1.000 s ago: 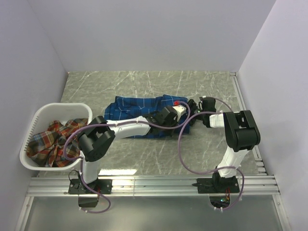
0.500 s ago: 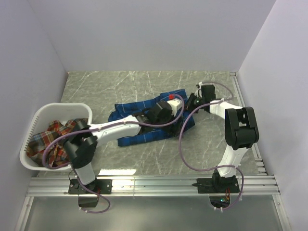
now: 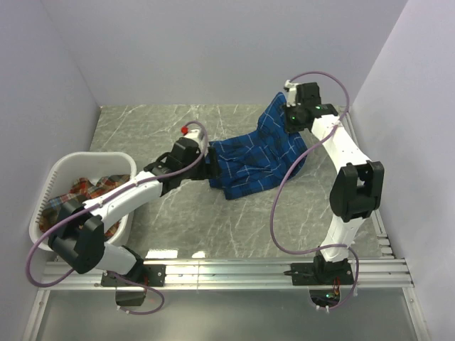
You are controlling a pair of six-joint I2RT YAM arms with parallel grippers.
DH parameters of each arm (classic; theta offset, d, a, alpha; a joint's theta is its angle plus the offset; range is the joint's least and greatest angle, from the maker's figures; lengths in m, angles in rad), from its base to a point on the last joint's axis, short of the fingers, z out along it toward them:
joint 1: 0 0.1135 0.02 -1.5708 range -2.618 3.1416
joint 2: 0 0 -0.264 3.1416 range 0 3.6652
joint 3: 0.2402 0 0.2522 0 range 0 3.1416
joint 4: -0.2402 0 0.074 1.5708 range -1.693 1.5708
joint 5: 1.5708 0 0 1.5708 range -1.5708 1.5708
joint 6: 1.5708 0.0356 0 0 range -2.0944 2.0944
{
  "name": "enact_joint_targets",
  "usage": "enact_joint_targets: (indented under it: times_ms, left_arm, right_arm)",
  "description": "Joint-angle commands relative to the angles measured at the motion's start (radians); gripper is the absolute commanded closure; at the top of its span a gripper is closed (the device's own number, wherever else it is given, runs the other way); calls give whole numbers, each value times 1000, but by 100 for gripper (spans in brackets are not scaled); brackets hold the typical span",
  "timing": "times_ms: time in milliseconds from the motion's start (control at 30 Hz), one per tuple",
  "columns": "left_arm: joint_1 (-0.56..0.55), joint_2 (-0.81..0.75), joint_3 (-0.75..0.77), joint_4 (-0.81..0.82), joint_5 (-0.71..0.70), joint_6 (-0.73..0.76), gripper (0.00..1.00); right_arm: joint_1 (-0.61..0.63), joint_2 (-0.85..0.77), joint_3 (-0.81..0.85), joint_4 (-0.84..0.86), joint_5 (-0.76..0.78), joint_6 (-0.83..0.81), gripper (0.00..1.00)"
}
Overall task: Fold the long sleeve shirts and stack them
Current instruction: Fold the shirt
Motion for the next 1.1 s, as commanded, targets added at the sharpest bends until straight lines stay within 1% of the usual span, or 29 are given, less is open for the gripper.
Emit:
enact_joint_targets:
  times_ms: [0, 33, 100, 133, 233, 267, 300, 400, 500, 600, 700, 733, 800, 833, 900, 933, 1033, 1067]
  left_arm:
    - [67, 20, -42, -22, 10, -116, 17]
    - [78, 43, -47, -20, 13, -132, 19]
    - [108, 72, -48, -11, 33, -178, 22]
    - [119, 100, -48, 1, 56, -190, 24]
    - [144, 160, -36, 47, 119, -225, 28]
    - [147, 178, -27, 55, 130, -233, 28]
    - [154, 193, -4, 49, 144, -239, 28]
    - [170, 259, 37, 41, 164, -262, 29]
    - [177, 315, 61, 46, 179, -281, 32]
    - [179, 356, 68, 60, 191, -299, 37]
    - [177, 379, 61, 84, 207, -310, 45]
    - [177, 388, 58, 90, 210, -313, 53]
    - [177, 396, 50, 103, 217, -320, 59]
    - [179, 401, 48, 109, 222, -320, 70]
    - [177, 401, 35, 130, 239, -333, 79]
    - [179, 399, 28, 136, 244, -334, 86]
    - [177, 388, 7, 153, 268, -357, 97]
    - [177, 384, 1, 156, 274, -365, 98]
  right_arm:
    - [105, 10, 73, -93, 212, -130, 100]
    - [125, 14, 76, -93, 274, -147, 100]
    - [175, 28, 80, -98, 339, -160, 100]
    - [191, 33, 80, -101, 394, -164, 100]
    - [247, 65, 85, -110, 476, -157, 100]
    - [263, 75, 93, -116, 532, -154, 100]
    - [296, 95, 93, -118, 572, -146, 100]
    - [346, 143, 108, -138, 693, -132, 100]
    - [402, 196, 163, -196, 773, -95, 100]
    - [450, 232, 211, -236, 859, -45, 100]
    - [484, 240, 228, -250, 914, -29, 100]
    - [491, 240, 237, -256, 933, -20, 100]
    - [505, 243, 264, -282, 950, -16, 100]
    - [511, 246, 277, -293, 953, -9, 100]
    - [530, 258, 313, -325, 950, 1, 100]
    - [537, 263, 324, -332, 947, 4, 100]
    - [564, 301, 362, -366, 951, 38, 100]
    - [570, 315, 378, -383, 947, 56, 100]
